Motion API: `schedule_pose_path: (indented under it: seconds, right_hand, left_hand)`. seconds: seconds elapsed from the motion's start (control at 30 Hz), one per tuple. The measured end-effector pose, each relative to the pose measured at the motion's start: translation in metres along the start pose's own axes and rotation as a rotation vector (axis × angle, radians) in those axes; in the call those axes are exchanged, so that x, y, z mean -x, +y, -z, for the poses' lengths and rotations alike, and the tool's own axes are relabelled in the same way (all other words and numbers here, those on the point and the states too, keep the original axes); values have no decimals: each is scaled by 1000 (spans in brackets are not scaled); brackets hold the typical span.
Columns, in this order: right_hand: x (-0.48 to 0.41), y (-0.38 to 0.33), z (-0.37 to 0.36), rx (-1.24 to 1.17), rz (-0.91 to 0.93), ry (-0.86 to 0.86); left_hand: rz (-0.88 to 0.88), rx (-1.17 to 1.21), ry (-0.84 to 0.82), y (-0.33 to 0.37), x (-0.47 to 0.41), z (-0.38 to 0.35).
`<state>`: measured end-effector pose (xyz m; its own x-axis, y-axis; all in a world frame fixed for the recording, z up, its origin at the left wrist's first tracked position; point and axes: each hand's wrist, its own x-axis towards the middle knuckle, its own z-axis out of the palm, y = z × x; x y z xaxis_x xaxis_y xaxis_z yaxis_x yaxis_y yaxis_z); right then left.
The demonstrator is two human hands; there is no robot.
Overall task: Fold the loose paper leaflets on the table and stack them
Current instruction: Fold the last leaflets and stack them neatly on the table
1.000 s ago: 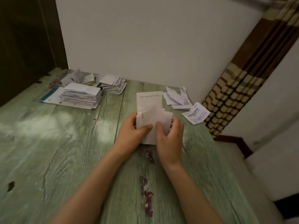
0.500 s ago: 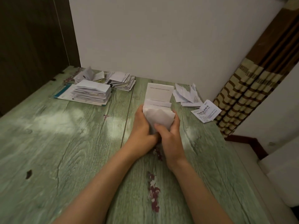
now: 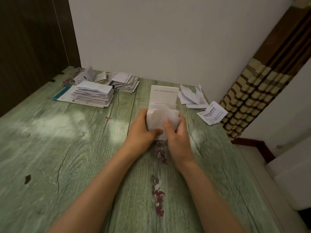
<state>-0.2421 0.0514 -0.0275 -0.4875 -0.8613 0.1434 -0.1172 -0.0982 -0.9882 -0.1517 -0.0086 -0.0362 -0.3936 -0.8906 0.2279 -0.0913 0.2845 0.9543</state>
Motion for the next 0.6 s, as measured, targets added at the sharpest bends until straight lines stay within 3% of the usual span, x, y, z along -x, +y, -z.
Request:
schedule_pose_path:
  seconds: [0.13, 0.37, 0.5, 0.6]
  right_hand:
    - [7, 5, -11, -7, 25, -88]
    - [-3, 1, 5, -86, -26, 171]
    - [-5, -3, 10, -120, 19, 114]
    - [-5, -1, 10, -10, 70, 12]
  left_hand:
    - [-58, -7, -41, -3, 6, -9]
    - [-3, 92, 4, -1, 5, -13]
    - [-10, 142, 30, 5, 0, -6]
    - [-58, 43, -47, 2, 0, -3]
